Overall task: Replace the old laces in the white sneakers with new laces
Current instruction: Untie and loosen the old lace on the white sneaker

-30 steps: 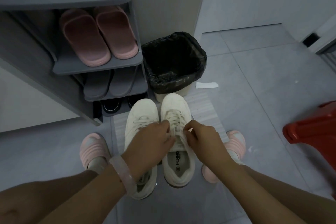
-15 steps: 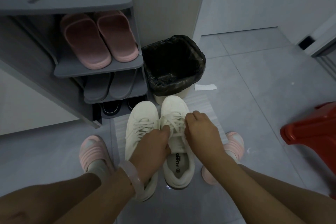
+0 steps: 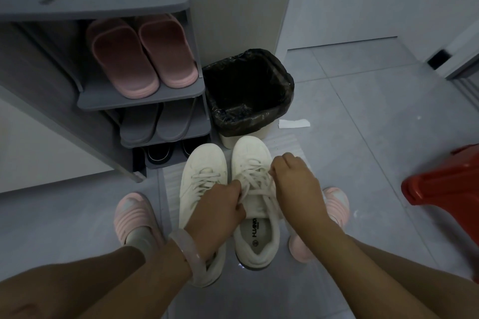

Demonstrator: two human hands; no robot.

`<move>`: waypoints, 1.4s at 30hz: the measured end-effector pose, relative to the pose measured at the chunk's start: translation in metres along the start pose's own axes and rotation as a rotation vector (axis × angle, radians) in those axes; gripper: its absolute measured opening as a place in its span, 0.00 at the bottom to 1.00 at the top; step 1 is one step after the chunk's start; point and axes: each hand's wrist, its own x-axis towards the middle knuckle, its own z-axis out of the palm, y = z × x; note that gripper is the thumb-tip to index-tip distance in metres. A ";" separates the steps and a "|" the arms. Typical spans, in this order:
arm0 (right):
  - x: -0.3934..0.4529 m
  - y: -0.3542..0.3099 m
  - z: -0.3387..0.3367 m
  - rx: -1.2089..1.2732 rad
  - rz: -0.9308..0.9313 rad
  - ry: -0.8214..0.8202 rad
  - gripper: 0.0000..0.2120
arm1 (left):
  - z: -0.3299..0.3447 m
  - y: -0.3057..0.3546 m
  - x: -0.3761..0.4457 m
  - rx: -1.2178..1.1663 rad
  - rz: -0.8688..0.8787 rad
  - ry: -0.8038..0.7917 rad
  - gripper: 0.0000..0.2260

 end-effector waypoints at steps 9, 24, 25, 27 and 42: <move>-0.015 -0.008 0.004 0.268 0.232 -0.171 0.09 | 0.000 -0.001 -0.001 -0.084 -0.015 0.038 0.03; -0.020 -0.004 0.010 0.454 0.368 -0.153 0.07 | 0.003 0.000 0.000 -0.029 -0.012 0.043 0.07; -0.020 -0.006 0.011 0.422 0.319 -0.131 0.08 | 0.003 -0.001 0.000 -0.013 -0.005 0.038 0.07; -0.016 -0.006 0.004 0.382 0.233 -0.044 0.08 | 0.004 -0.002 0.000 0.007 0.004 0.029 0.07; -0.015 -0.003 0.004 0.474 0.389 -0.213 0.14 | 0.014 0.008 0.000 0.349 -0.031 -0.043 0.10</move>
